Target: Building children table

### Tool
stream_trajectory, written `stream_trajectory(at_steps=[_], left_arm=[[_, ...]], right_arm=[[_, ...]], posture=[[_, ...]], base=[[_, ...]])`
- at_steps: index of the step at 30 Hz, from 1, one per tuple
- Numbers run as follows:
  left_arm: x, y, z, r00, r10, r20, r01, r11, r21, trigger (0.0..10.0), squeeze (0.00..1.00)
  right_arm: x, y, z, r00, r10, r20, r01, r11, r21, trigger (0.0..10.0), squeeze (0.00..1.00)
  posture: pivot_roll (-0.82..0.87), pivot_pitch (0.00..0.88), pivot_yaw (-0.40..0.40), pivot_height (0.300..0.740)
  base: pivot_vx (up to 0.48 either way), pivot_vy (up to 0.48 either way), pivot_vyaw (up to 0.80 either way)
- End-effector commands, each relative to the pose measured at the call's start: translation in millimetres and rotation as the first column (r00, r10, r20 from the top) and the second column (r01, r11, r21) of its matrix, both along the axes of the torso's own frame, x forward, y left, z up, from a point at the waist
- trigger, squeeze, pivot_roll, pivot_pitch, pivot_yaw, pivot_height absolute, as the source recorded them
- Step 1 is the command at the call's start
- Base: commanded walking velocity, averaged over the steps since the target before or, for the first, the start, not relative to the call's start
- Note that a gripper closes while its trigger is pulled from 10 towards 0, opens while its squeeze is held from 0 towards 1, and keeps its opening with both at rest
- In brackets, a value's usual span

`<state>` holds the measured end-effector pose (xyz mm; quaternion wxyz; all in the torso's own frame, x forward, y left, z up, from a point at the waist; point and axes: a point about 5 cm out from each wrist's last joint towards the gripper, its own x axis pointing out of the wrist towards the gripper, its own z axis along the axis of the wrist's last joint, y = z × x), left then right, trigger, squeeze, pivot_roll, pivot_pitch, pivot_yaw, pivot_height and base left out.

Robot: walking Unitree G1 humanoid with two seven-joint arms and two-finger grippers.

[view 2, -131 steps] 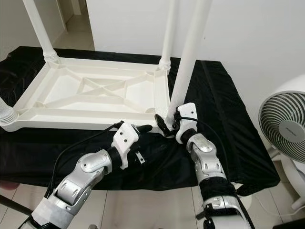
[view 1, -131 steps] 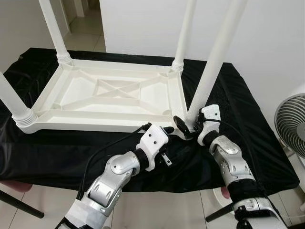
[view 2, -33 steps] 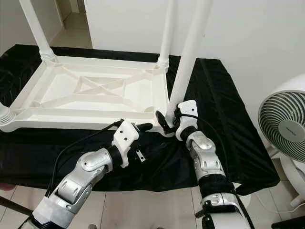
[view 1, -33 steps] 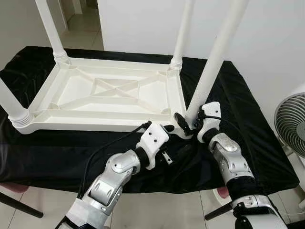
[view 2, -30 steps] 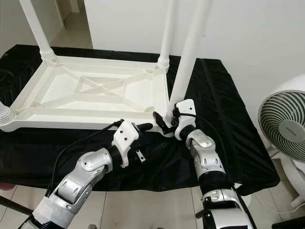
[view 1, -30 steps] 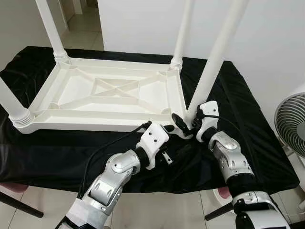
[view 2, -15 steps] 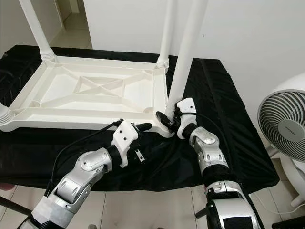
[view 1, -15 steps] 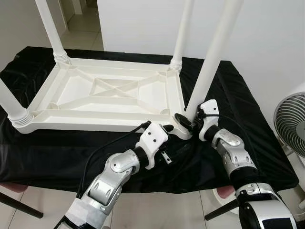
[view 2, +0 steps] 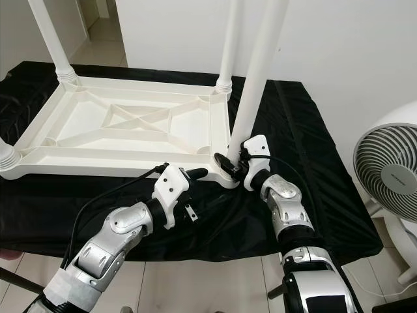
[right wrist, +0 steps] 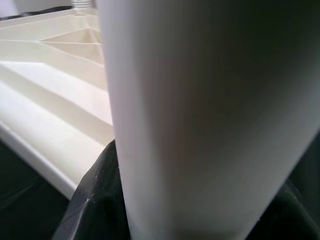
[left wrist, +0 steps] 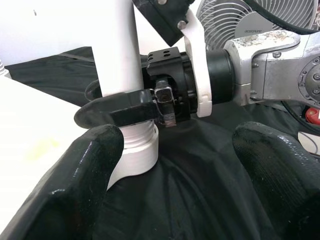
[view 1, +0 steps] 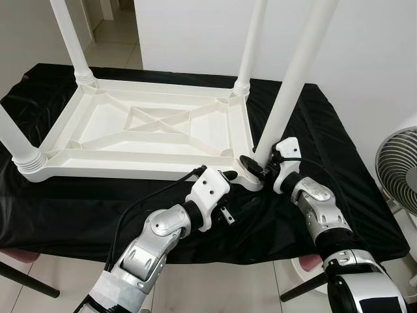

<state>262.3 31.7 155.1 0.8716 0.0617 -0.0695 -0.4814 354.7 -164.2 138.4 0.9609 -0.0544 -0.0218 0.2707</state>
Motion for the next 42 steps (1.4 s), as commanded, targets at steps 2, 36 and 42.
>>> stream_trajectory(at_steps=[2, 36, 42], left_arm=[[-2.9, -0.7, -2, 0.999, -0.031, -0.011, 0.031, 0.999, 0.015, 10.0, 0.0], [-5.0, -6.3, -4, 0.999, -0.036, -0.018, 0.036, 0.999, 0.0, 10.0, 0.0], [-5.0, -5.9, -4, 0.999, -0.031, -0.016, 0.031, 1.0, -0.001, 10.0, 0.0]], right_arm=[[-1.7, -10.0, -16, 0.992, -0.107, -0.067, 0.106, 0.994, -0.021, 10.0, 0.0], [-32.5, 40.1, -28, 0.789, -0.609, -0.083, 0.615, 0.783, 0.098, 10.0, 1.0], [-31.3, 39.4, -18, 0.832, -0.552, -0.058, 0.554, 0.818, 0.153, 10.0, 1.0]], posture=[[0.09, 0.052, -0.036, 0.74], [0.08, 0.039, -0.063, 0.74], [0.08, 0.034, -0.067, 0.74]], base=[[0.0, 0.0, 0.0], [0.0, 0.0, 0.0], [0.0, 0.0, 0.0]])
